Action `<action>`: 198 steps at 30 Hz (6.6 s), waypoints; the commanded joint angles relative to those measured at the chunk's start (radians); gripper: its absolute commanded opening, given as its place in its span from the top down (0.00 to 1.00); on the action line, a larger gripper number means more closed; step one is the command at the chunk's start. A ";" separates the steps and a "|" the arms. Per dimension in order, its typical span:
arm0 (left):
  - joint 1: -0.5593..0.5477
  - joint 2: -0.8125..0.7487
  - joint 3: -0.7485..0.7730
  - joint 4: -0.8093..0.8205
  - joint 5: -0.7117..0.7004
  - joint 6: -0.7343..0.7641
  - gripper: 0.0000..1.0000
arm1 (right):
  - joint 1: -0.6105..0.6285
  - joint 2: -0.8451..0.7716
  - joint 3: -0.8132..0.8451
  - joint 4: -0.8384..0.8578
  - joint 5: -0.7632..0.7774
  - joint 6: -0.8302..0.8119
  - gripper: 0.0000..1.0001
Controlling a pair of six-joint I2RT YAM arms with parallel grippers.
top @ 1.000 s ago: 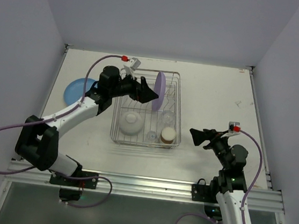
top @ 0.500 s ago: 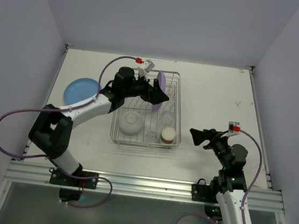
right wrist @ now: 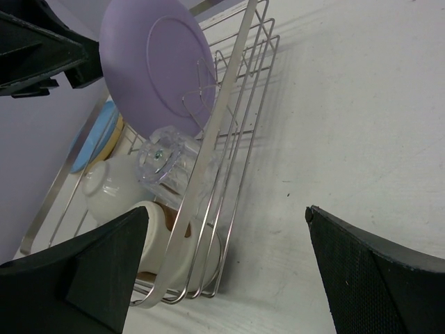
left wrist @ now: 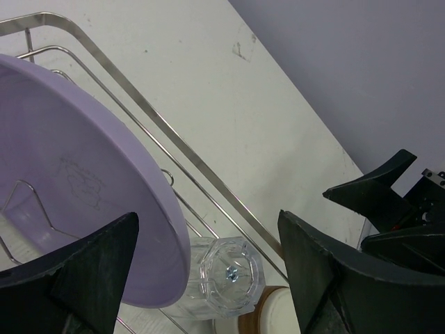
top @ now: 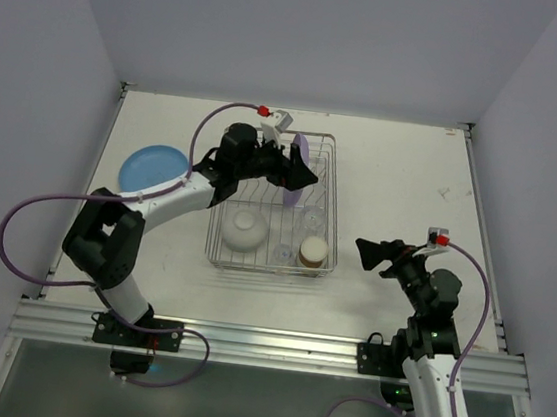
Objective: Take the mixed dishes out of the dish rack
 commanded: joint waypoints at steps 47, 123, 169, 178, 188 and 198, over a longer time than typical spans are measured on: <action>0.014 -0.180 -0.005 0.161 0.077 -0.081 1.00 | 0.000 0.035 0.022 0.059 -0.050 -0.002 0.01; 0.291 -0.300 -0.009 -0.581 -1.035 0.023 1.00 | -0.001 0.053 0.022 0.068 -0.050 -0.002 0.01; 0.308 0.116 0.130 -0.598 -1.115 0.043 0.78 | 0.000 0.064 0.023 0.074 -0.052 -0.002 0.01; 0.308 0.115 0.133 -0.609 -1.067 0.051 0.64 | 0.000 0.064 0.025 0.074 -0.055 -0.002 0.01; 0.310 0.034 0.109 -0.624 -1.027 0.040 0.50 | -0.001 0.064 0.023 0.074 -0.053 -0.004 0.01; 0.308 -0.195 -0.029 -0.580 -0.897 0.019 0.20 | -0.001 0.065 0.023 0.072 -0.053 -0.002 0.01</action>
